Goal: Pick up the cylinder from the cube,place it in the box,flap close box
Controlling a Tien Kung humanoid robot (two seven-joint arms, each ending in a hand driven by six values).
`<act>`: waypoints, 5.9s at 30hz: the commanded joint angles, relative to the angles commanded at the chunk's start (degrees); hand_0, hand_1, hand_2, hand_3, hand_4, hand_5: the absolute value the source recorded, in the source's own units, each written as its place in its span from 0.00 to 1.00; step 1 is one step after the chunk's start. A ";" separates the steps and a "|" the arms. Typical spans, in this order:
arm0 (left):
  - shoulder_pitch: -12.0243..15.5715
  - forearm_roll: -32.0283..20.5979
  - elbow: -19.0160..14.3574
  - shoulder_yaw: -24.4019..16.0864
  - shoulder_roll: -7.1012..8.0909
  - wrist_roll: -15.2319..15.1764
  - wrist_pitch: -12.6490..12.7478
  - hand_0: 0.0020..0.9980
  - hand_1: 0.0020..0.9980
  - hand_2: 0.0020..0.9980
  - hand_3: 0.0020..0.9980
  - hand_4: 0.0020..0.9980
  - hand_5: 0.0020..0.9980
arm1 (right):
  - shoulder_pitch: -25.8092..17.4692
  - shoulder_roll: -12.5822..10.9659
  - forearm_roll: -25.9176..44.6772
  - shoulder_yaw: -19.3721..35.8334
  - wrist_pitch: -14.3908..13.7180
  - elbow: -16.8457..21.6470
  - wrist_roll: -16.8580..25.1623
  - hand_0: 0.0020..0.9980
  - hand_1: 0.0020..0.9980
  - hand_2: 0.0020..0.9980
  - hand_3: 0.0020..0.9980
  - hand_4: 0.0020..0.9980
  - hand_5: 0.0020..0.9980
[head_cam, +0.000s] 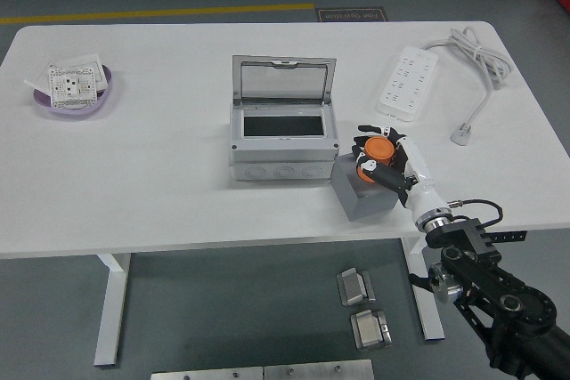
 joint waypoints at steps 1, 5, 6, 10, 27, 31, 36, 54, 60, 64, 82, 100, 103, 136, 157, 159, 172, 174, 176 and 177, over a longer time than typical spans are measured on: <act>0.00 -0.01 0.00 0.00 0.00 -0.04 0.03 0.77 0.79 0.81 0.93 0.77 0.26 | 0.01 -0.01 -0.04 -0.04 -0.06 0.03 -0.05 0.77 0.66 0.55 0.55 0.23 0.00; 0.03 -0.01 0.00 -0.02 0.00 -0.28 0.17 0.77 0.79 0.81 0.93 0.77 0.26 | 0.12 -0.09 -0.22 -0.26 -0.34 0.22 -0.27 0.77 0.66 0.55 0.55 0.23 0.00; 0.04 -0.03 0.00 -0.02 -0.02 -0.36 0.21 0.77 0.79 0.81 0.93 0.77 0.26 | 0.16 -0.13 -0.26 -0.29 -0.40 0.30 -0.30 0.75 0.58 0.49 0.45 0.00 0.00; 0.07 -0.05 -0.01 -0.10 -0.08 -0.75 0.41 0.77 0.79 0.81 0.93 0.77 0.26 | 0.30 -0.27 -0.39 -0.15 -0.36 0.81 -0.21 0.75 0.58 0.49 0.45 0.00 0.00; 0.10 -0.22 0.02 0.10 -0.13 -1.63 0.90 0.76 0.78 0.79 0.92 0.77 0.26 | 2.03 -0.46 -2.02 0.38 -0.43 2.73 0.40 0.64 0.45 0.32 0.24 0.05 0.00; 0.13 -0.33 0.04 0.22 -0.13 -1.68 0.91 0.75 0.78 0.79 0.92 0.77 0.26 | 3.08 -0.71 -3.13 -0.92 -1.70 3.43 0.13 0.65 0.46 0.32 0.24 0.06 0.00; 0.02 -0.60 0.09 0.63 0.03 -1.68 0.90 0.75 0.77 0.79 0.91 0.76 0.26 | 6.25 -1.08 -6.25 -3.64 -3.74 4.09 -0.81 0.54 0.40 0.31 0.23 0.06 0.00; -0.53 -1.68 0.18 2.16 0.95 -1.59 0.90 0.75 0.77 0.79 0.91 0.76 0.25 | 23.82 2.83 -18.32 -15.81 -4.30 -5.22 -8.07 0.00 0.10 0.21 0.17 0.00 0.00; -0.54 -2.14 0.24 2.65 1.14 -1.38 0.80 0.75 0.77 0.79 0.91 0.76 0.25 | 29.24 3.95 -20.16 -19.38 -3.70 -9.35 -9.46 0.00 0.10 0.21 0.17 0.00 0.00; -0.60 -2.20 0.24 2.68 1.14 -1.37 0.79 0.75 0.77 0.79 0.91 0.76 0.25 | 32.49 4.95 -20.72 -22.93 -3.42 -12.41 -9.92 0.00 0.10 0.21 0.17 0.00 0.00; -1.30 -2.20 0.20 3.20 1.21 -1.44 0.84 0.75 0.77 0.79 0.91 0.76 0.25 | 44.42 10.50 -16.58 -41.93 -2.46 -28.18 -10.63 0.00 0.10 0.21 0.17 0.00 0.00; -1.57 -2.02 0.21 3.42 1.22 -1.35 0.78 0.75 0.77 0.79 0.91 0.76 0.25 | 46.15 11.31 -16.27 -44.57 3.52 -33.41 -9.85 0.18 0.32 0.48 0.62 0.44 0.07; -1.64 -1.82 0.18 3.27 1.18 -1.36 0.78 0.75 0.76 0.79 0.91 0.76 0.25 | 46.10 11.31 -16.32 -44.53 3.45 -33.49 -9.52 0.57 0.63 0.65 0.71 0.75 0.28; -1.24 -0.76 0.11 1.97 0.45 -1.40 0.79 0.75 0.76 0.79 0.91 0.76 0.25 | 30.88 4.52 -26.18 -21.29 8.22 -16.80 -11.68 0.85 0.74 0.71 0.81 0.96 0.43; -1.31 -0.36 0.07 1.44 0.75 -1.41 0.82 0.75 0.76 0.78 0.91 0.76 0.25 | 20.32 -3.18 -26.98 0.00 10.09 4.00 -13.54 0.84 0.74 0.70 0.80 0.95 0.43; -1.25 -0.45 0.06 1.48 0.66 -1.40 0.81 0.75 0.76 0.78 0.91 0.76 0.25 | 21.67 -3.43 -26.91 -0.51 9.99 3.32 -13.46 0.84 0.74 0.70 0.80 0.95 0.43; -1.46 -1.21 0.12 2.40 0.73 -1.39 0.80 0.75 0.76 0.78 0.91 0.76 0.25 | 37.58 -0.47 -23.98 -12.71 9.32 -11.32 -11.71 0.85 0.74 0.70 0.80 0.95 0.44; -1.49 -1.34 0.12 2.60 0.76 -1.37 0.80 0.75 0.76 0.78 0.91 0.76 0.25 | 39.96 0.54 -23.17 -14.60 9.15 -13.98 -11.39 0.85 0.73 0.70 0.79 0.95 0.45; -1.54 -1.42 0.13 2.77 0.82 -1.36 0.80 0.75 0.76 0.78 0.91 0.76 0.25 | 42.34 1.68 -22.00 -16.59 8.93 -16.86 -11.01 0.85 0.73 0.70 0.79 0.95 0.45; -1.58 -1.45 0.13 2.85 0.86 -1.36 0.80 0.75 0.76 0.78 0.91 0.76 0.25 | 43.45 2.27 -21.36 -17.61 8.86 -18.24 -10.73 0.85 0.73 0.70 0.79 0.95 0.45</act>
